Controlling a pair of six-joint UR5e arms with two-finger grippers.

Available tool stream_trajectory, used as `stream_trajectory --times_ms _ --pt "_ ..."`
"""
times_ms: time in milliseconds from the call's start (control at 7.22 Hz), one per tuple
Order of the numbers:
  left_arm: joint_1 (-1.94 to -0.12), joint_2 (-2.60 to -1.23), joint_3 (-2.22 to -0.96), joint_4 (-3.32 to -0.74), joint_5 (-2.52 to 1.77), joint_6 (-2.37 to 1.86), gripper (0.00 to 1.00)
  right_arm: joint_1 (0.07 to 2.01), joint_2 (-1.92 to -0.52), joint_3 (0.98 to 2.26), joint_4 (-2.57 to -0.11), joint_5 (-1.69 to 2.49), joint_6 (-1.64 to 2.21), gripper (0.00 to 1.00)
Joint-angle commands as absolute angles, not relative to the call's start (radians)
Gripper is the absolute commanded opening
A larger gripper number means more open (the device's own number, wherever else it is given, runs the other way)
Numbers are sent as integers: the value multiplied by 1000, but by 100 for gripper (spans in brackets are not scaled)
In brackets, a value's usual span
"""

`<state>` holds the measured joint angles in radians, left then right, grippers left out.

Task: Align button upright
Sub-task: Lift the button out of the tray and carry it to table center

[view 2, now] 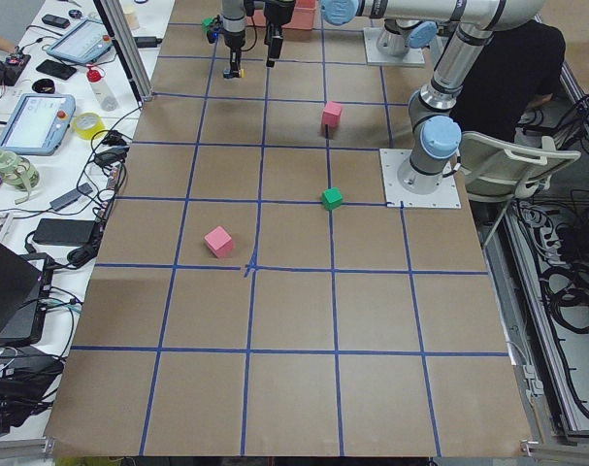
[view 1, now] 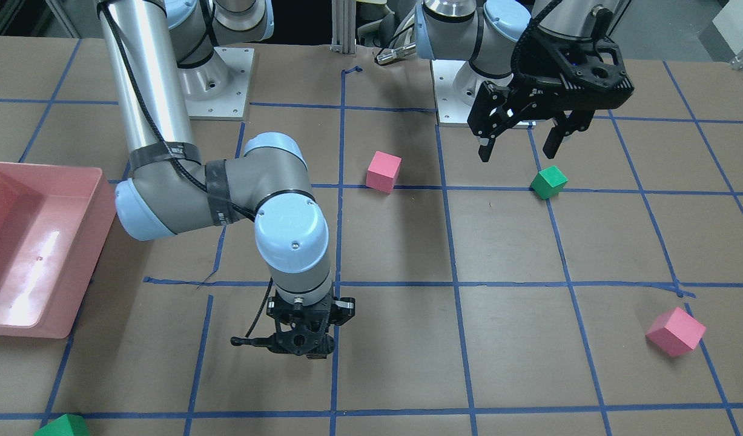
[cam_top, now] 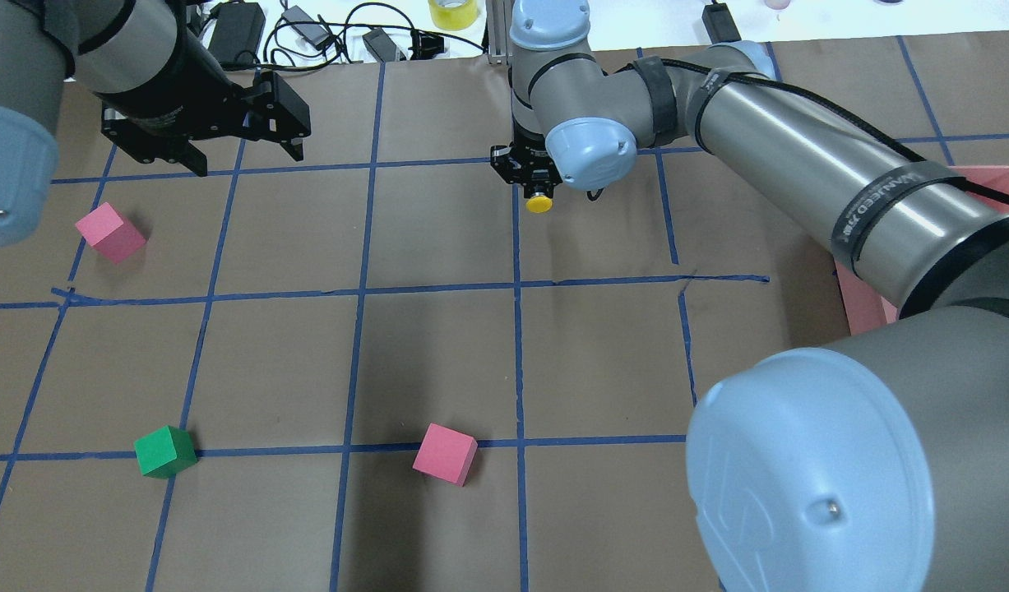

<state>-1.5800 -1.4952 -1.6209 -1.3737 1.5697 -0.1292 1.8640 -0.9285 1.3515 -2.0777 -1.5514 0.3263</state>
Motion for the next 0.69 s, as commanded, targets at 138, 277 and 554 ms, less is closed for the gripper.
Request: stream_trajectory --times_ms 138,277,554 --pt "-1578 -1494 -1625 -1376 1569 -127 100 1907 -865 1353 -2141 -1511 362 0" --pt "-1578 -1494 -1624 -1374 1568 -127 100 1907 -859 1354 -2144 -1499 367 0" --pt "-1578 -1494 -1626 -1376 1569 -127 100 1907 -862 1358 -2143 -1494 374 26"
